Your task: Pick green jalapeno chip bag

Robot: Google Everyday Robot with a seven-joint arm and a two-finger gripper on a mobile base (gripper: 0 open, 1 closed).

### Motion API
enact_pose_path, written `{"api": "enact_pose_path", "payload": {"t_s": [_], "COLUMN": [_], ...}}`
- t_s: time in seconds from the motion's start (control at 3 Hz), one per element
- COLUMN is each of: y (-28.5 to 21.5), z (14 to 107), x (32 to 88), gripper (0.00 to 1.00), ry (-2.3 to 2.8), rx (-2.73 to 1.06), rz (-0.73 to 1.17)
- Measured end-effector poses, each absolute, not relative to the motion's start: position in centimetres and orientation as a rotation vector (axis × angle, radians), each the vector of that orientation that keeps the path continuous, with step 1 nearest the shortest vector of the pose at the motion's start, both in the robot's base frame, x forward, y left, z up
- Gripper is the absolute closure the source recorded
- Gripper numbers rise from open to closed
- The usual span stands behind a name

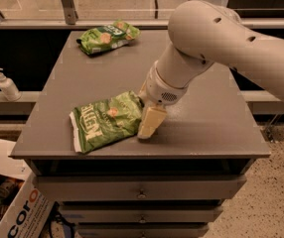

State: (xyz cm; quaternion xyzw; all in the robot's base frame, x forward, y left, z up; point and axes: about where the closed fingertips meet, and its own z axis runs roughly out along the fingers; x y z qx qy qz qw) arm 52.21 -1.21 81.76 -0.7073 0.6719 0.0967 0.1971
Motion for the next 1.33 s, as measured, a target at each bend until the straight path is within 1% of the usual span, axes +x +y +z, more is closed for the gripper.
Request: {"api": "enact_pose_path", "payload": {"t_s": [0.67,1.0,1.33], "y": [0.5,0.4,-0.4], "z": [85.5,87.7,90.4], "x": [52.7,52.6,52.6], "gripper": [0.88,1.0,1.0], "ry": [1.864,1.877,1.883], "rx": [-1.966,-1.914,-1.82], "rz": [0.255,0.25,0.26]}}
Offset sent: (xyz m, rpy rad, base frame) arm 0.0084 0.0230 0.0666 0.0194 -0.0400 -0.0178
